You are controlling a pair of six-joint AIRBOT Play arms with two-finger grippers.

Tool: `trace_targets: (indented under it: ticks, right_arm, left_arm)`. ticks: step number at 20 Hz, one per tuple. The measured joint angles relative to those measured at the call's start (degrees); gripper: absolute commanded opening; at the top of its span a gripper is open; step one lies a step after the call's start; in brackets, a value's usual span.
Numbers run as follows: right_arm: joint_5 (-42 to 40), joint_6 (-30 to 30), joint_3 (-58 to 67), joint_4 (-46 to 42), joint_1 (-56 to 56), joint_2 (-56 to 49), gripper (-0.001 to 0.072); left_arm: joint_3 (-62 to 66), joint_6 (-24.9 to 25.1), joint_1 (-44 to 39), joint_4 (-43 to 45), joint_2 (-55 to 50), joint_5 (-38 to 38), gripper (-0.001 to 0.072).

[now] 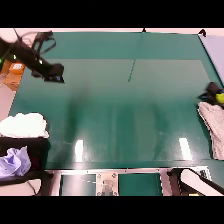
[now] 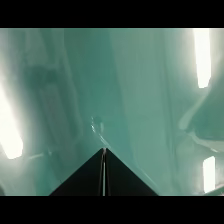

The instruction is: Fold the shirts.

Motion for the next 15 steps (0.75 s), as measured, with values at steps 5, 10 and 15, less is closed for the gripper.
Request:
trace_targets:
  ticks: [5, 10, 15]
  right_arm:
    - [-3.34, -0.59, -13.79, -0.07, 17.75, 6.49, 0.001]
    - [-4.09, -0.72, -18.4, 0.09, 25.99, 8.79, 0.0011]
    - [-2.69, -0.79, -19.37, 0.13, 28.17, 9.22, 0.0011]
  left_arm:
    - [-25.0, -3.91, -3.3, -0.5, 17.92, 5.51, 0.0023]
    - [-34.47, -5.57, -4.09, -0.79, 26.38, 7.52, 0.0024]
    - [-36.35, -6.1, -4.26, -0.87, 28.02, 9.6, 0.0024]
